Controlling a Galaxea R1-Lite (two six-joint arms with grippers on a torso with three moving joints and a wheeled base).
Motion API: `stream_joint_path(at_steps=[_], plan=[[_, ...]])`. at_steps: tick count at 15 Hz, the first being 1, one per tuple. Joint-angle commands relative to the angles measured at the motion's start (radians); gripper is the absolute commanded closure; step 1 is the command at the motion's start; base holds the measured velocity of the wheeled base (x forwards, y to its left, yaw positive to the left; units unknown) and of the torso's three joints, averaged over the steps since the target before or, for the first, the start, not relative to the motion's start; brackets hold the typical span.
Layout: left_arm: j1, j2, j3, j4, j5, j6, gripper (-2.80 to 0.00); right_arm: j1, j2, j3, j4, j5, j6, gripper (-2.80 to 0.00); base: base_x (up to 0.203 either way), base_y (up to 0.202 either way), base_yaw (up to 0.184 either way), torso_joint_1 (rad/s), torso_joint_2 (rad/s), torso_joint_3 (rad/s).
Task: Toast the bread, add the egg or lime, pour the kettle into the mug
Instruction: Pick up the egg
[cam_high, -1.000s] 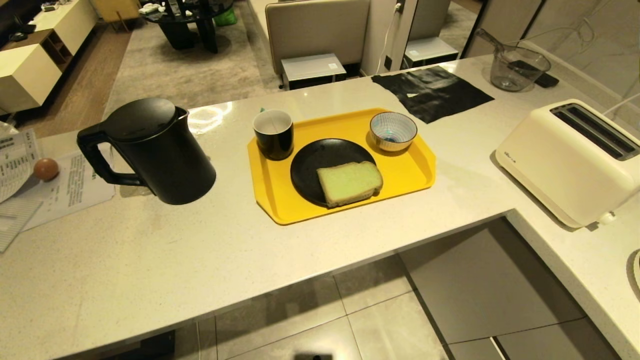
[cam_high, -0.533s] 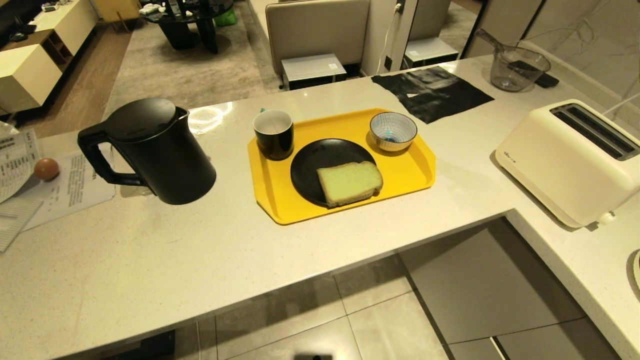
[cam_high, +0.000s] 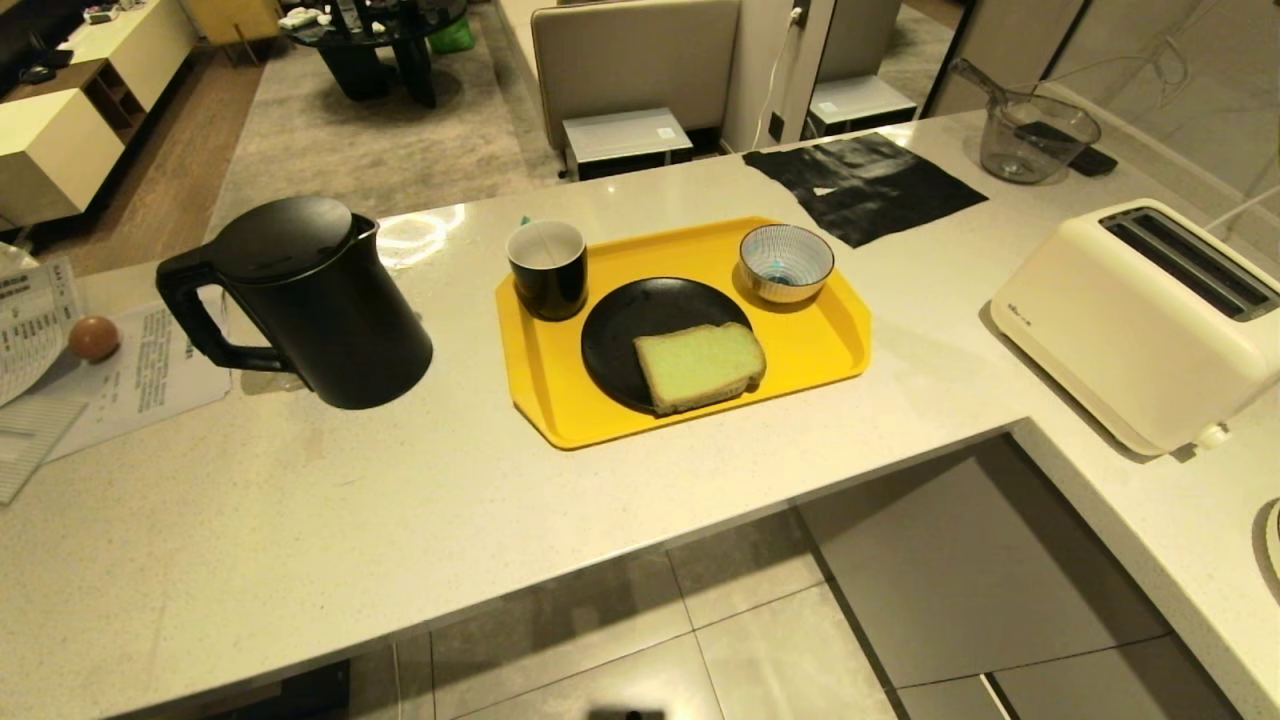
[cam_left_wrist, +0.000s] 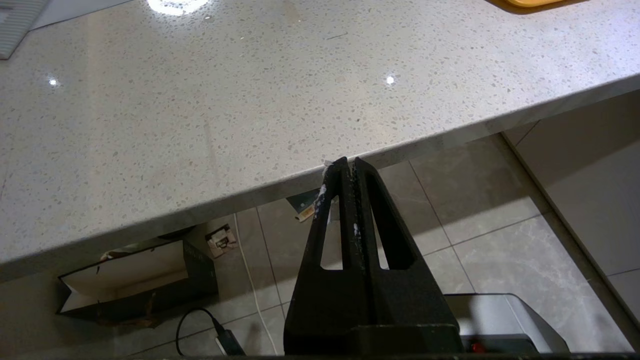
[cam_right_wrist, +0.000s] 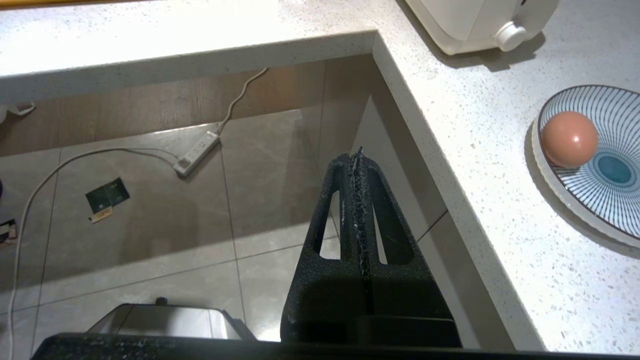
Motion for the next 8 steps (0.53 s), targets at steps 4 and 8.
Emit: stream_joint_path(at_steps=[4, 8], plan=[[0.0, 0.001, 0.0, 0.0, 0.001, 0.0, 0.0, 0.0, -0.006, 0.026, -0.003, -0.004, 0.036, 0.0, 0.0, 0.0, 0.0, 0.0, 0.0, 0.0], [0.0, 0.001, 0.0, 0.0, 0.001, 0.0, 0.0, 0.0, -0.007, 0.026, -0.003, -0.007, 0.048, 0.0, 0.0, 0.0, 0.0, 0.0, 0.0, 0.0]])
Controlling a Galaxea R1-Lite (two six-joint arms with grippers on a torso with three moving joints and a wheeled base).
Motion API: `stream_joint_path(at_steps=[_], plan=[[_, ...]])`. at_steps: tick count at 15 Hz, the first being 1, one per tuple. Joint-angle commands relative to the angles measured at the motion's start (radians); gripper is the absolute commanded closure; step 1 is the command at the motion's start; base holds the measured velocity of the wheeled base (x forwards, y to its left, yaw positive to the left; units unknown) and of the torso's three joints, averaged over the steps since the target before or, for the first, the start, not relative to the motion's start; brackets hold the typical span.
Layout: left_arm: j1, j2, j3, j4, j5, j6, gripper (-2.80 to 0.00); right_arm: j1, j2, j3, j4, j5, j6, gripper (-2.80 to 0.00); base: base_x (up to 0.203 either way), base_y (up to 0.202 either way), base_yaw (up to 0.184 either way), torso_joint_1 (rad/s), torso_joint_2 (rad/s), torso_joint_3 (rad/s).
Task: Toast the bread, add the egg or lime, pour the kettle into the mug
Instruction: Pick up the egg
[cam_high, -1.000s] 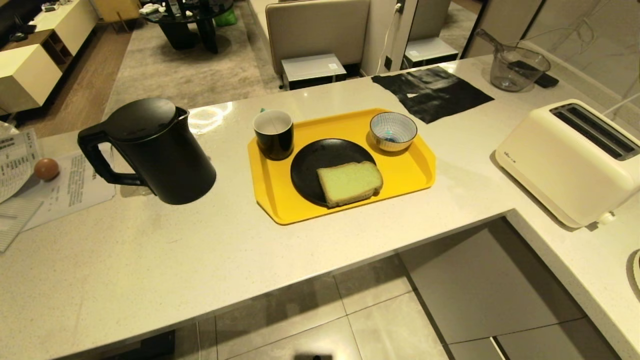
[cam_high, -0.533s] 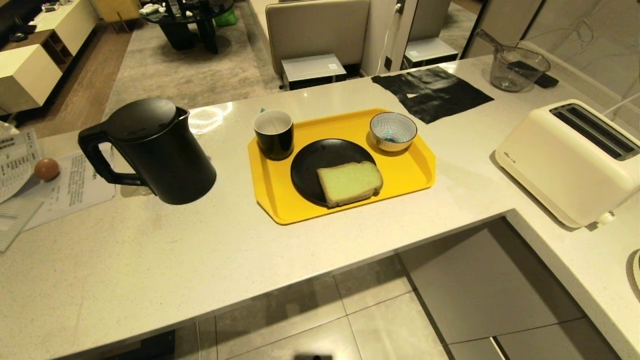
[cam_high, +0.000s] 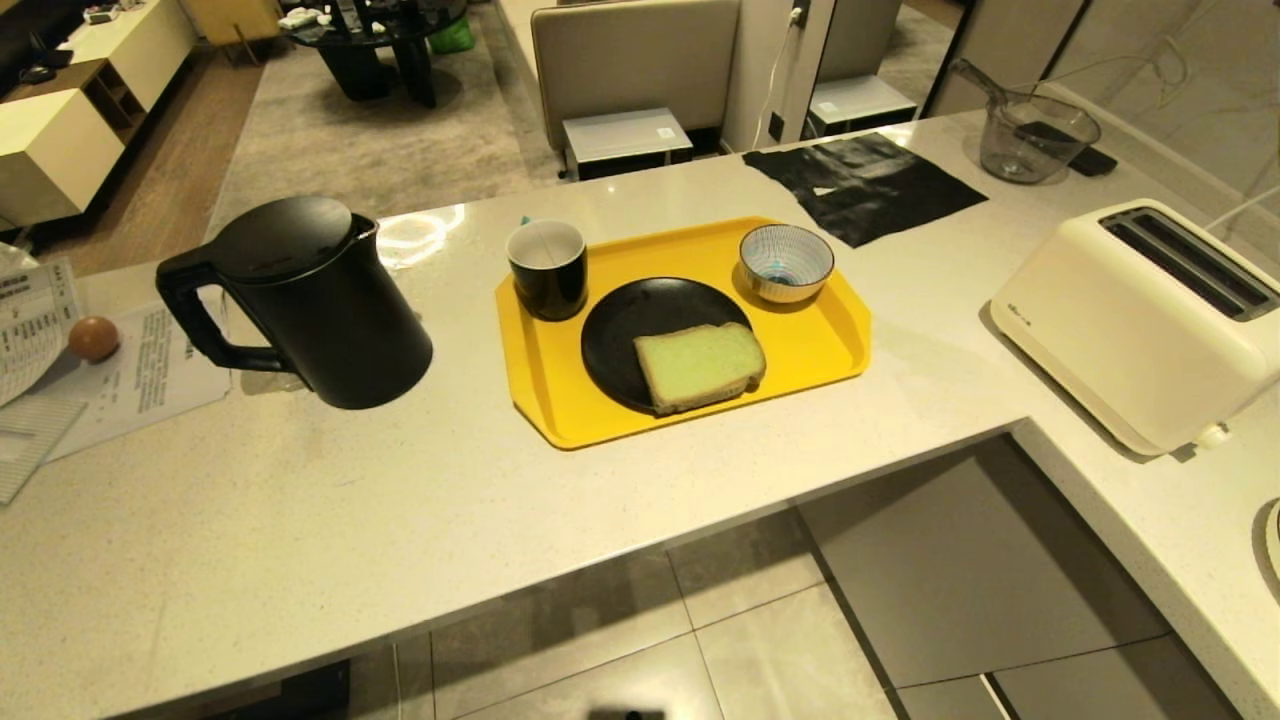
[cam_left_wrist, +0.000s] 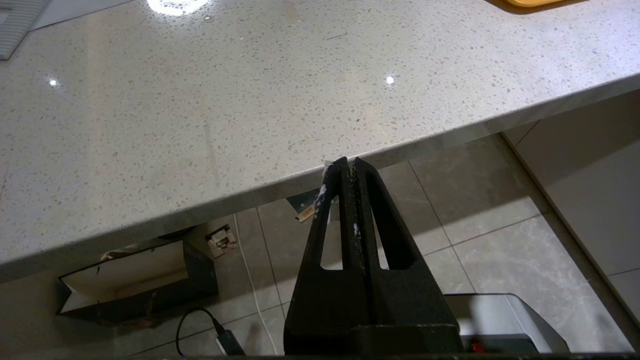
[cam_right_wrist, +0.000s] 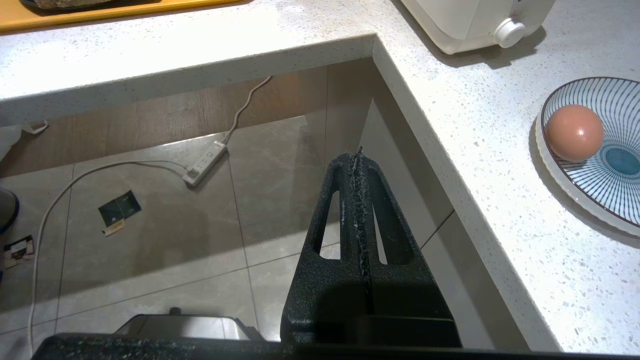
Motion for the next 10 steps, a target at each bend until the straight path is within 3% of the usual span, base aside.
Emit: stream_joint_path(at_steps=[1, 10], plan=[[0.001, 0.001, 0.0, 0.0, 0.0, 0.0, 0.0, 0.0, 0.003, 0.026, -0.001, 0.0, 0.0, 0.0, 0.0, 0.0, 0.0, 0.0, 0.0, 0.0], [0.0, 0.001, 0.0, 0.0, 0.001, 0.0, 0.0, 0.0, 0.002, 0.026, -0.001, 0.0, 0.0, 0.0, 0.0, 0.0, 0.0, 0.0, 0.0, 0.0]])
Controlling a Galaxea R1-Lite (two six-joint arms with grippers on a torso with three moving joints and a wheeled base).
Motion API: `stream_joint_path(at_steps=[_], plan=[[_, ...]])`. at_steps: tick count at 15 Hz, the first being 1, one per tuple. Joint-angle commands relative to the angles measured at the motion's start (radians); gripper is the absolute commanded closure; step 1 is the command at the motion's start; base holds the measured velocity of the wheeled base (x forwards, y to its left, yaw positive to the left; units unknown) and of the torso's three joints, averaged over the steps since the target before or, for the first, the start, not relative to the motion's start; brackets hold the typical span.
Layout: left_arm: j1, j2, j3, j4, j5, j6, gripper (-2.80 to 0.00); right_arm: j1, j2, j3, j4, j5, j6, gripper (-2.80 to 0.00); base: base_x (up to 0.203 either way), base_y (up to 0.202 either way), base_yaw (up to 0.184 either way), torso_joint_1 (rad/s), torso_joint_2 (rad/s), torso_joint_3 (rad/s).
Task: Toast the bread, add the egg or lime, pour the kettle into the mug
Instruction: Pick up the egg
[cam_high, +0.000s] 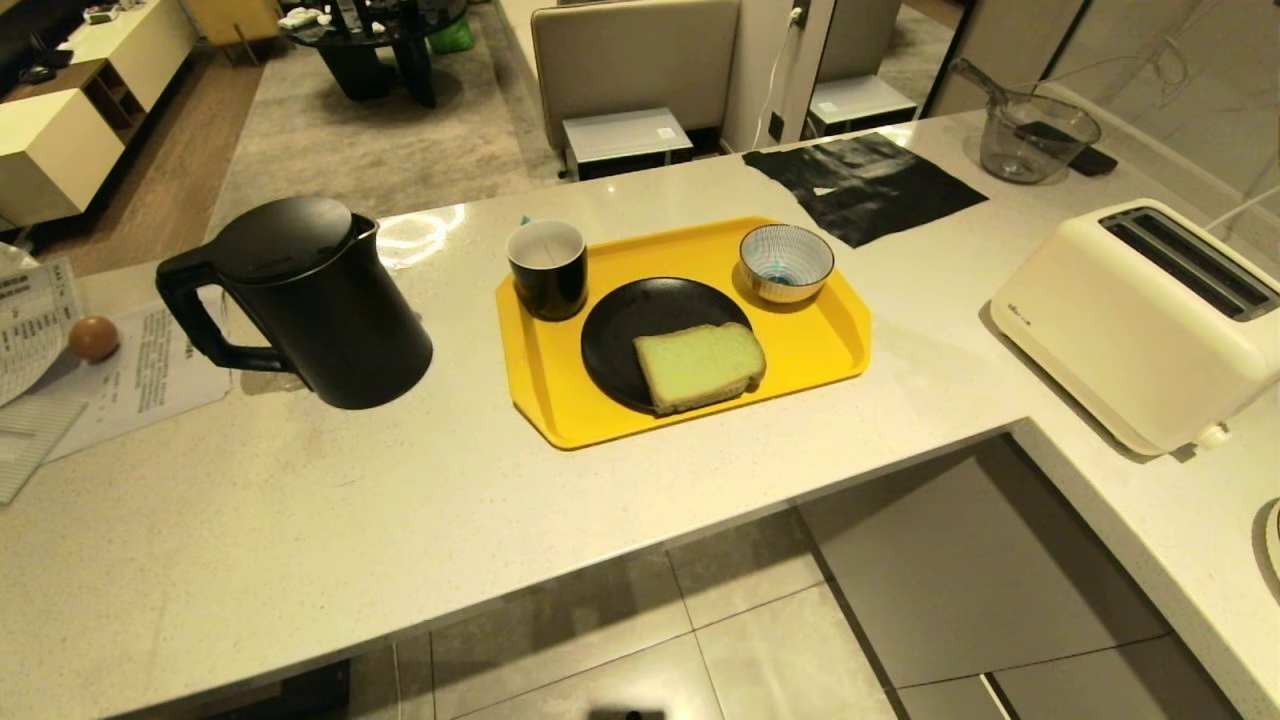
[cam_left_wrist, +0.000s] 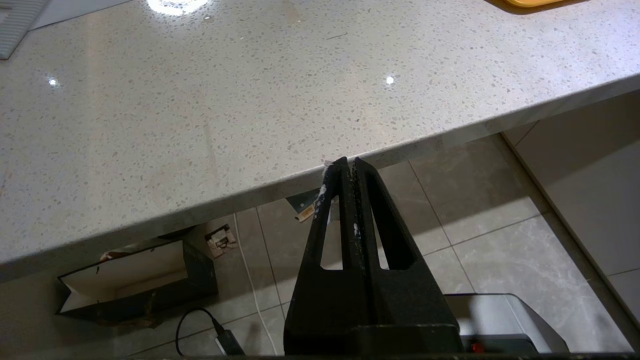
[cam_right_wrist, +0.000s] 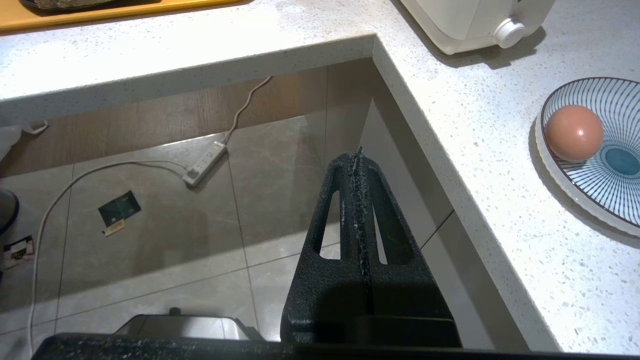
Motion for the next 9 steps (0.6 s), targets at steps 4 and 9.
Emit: stream_joint_path(at_steps=[4, 9], plan=[[0.001, 0.001, 0.0, 0.0, 0.0, 0.0, 0.0, 0.0, 0.002, 0.026, -0.001, 0.0, 0.0, 0.0, 0.0, 0.0, 0.0, 0.0, 0.0, 0.0], [0.0, 0.001, 0.0, 0.0, 0.0, 0.0, 0.0, 0.0, 0.002, 0.026, -0.001, 0.0, 0.0, 0.0, 0.0, 0.0, 0.0, 0.0, 0.0, 0.0]])
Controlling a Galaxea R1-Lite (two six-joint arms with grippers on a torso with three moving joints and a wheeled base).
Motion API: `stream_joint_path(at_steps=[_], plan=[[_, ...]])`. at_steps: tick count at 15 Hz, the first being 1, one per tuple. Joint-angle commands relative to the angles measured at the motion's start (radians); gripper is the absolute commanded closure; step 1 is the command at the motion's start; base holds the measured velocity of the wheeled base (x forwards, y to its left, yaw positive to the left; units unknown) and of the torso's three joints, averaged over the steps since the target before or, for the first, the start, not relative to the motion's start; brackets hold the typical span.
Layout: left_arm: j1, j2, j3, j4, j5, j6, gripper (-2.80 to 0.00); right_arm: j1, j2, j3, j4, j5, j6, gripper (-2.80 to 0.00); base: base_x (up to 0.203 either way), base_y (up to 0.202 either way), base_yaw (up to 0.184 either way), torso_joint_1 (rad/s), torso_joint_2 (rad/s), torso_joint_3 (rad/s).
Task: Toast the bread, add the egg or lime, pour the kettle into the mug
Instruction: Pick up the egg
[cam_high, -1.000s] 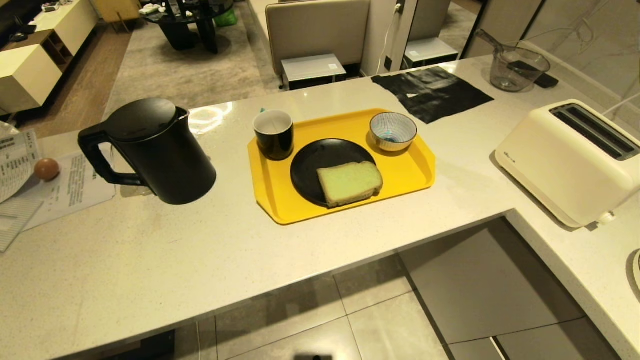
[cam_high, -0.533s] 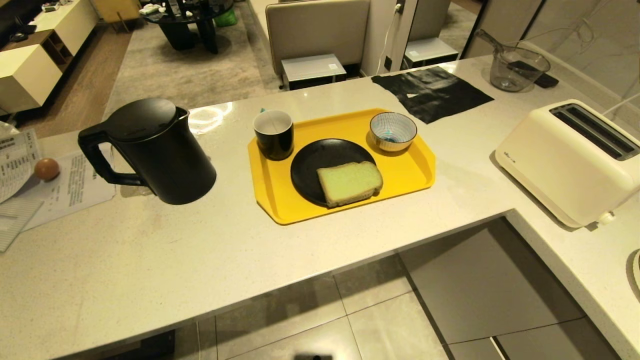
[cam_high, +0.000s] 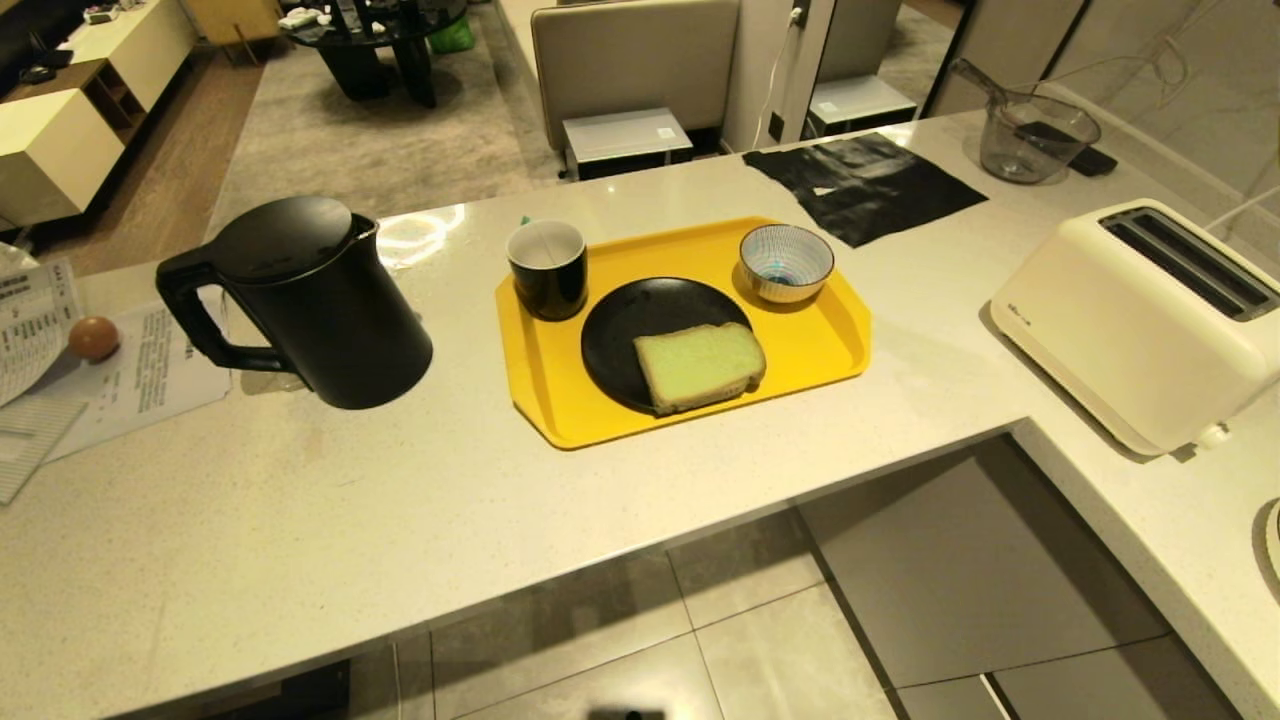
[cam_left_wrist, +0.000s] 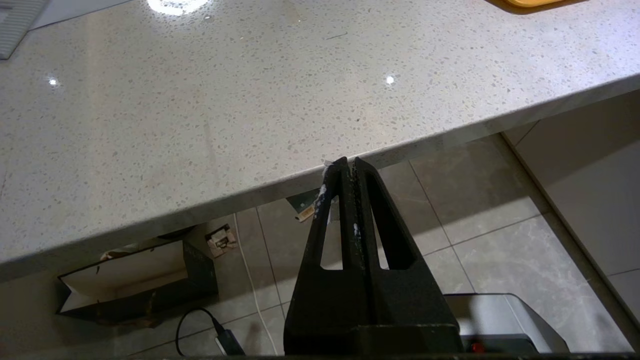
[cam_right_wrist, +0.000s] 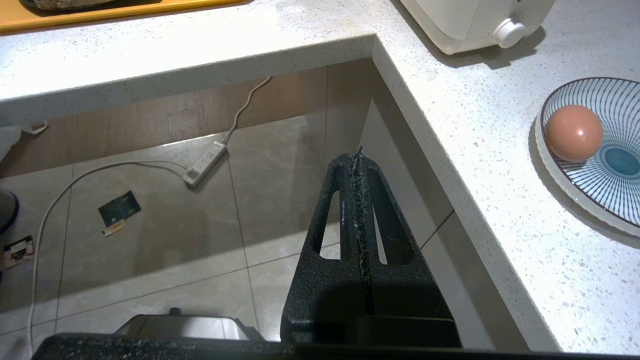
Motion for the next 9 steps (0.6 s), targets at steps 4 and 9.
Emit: stream_joint_path(at_steps=[4, 9], plan=[[0.001, 0.001, 0.0, 0.0, 0.0, 0.0, 0.0, 0.0, 0.003, 0.026, -0.001, 0.0, 0.0, 0.0, 0.0, 0.0, 0.0, 0.0, 0.0, 0.0], [0.002, 0.001, 0.0, 0.0, 0.0, 0.0, 0.0, 0.0, 0.003, 0.026, -0.001, 0.0, -0.002, 0.0, 0.0, 0.0, 0.0, 0.0, 0.0, 0.0]])
